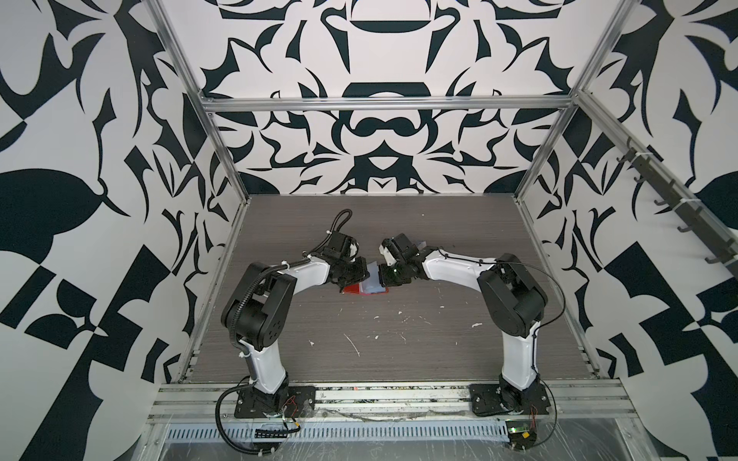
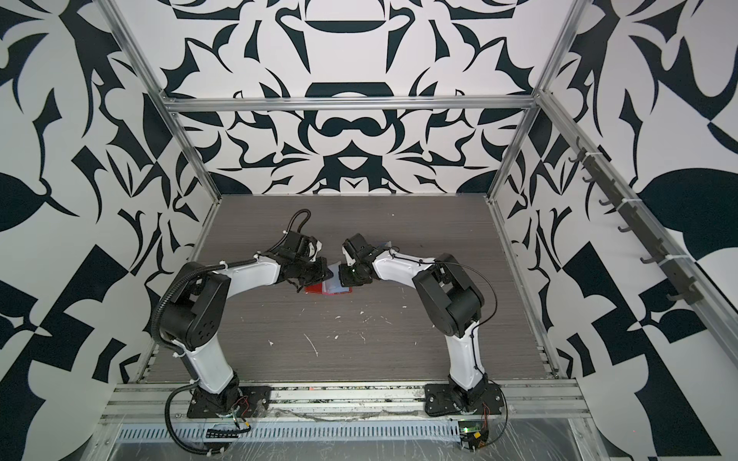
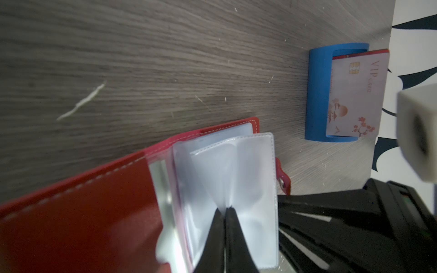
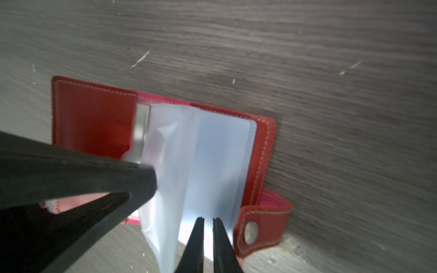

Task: Insert credit cards into a card holder
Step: Turn over the card slot in the card holder.

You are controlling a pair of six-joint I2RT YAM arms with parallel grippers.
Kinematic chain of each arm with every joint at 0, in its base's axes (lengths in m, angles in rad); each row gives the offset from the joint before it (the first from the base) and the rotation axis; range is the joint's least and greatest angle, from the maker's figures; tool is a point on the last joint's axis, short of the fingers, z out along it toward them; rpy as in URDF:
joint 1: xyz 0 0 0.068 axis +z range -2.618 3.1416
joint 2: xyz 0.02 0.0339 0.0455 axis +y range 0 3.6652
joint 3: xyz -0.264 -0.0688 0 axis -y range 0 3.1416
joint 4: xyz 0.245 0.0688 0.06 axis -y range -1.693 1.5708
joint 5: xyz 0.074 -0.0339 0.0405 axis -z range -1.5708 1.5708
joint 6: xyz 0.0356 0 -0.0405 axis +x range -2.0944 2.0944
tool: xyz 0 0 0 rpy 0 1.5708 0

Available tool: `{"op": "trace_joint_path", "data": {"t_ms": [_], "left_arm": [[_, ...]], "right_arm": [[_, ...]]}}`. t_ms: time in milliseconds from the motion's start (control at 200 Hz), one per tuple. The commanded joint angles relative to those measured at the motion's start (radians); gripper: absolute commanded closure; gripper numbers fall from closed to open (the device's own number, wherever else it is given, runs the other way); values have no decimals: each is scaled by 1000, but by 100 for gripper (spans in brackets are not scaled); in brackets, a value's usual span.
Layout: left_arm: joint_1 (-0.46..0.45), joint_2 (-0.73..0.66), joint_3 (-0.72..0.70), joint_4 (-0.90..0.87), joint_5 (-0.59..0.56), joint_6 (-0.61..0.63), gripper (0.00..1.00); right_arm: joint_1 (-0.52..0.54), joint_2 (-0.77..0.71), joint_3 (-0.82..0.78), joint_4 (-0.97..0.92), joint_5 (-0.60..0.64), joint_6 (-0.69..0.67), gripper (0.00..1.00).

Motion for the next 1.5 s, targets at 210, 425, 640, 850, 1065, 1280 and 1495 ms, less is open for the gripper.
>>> {"op": "trace_joint_path", "data": {"t_ms": [210,425,640,850,1065,1280,1495], "left_arm": [[-2,-162,-56,-10,-116,31,61],[0,-291,-123,-22,-264,32,62],[-1,-297,-126,-38,-229,76,70],[-1,-242,-98,-52,-186,88,75],[-1,-138,-58,-112,-190,85,80],[0,-66,-42,-126,-214,64,81],[-5,-92,22,-173,-200,67,77]], "right_arm": [[5,-11,0,199,-154,54,82],[7,30,28,234,-236,69,81],[14,67,44,212,-243,66,78],[22,91,59,191,-235,61,76],[26,88,68,153,-181,56,76],[27,18,46,120,-92,37,76],[26,-98,49,-16,86,-52,76]]}}
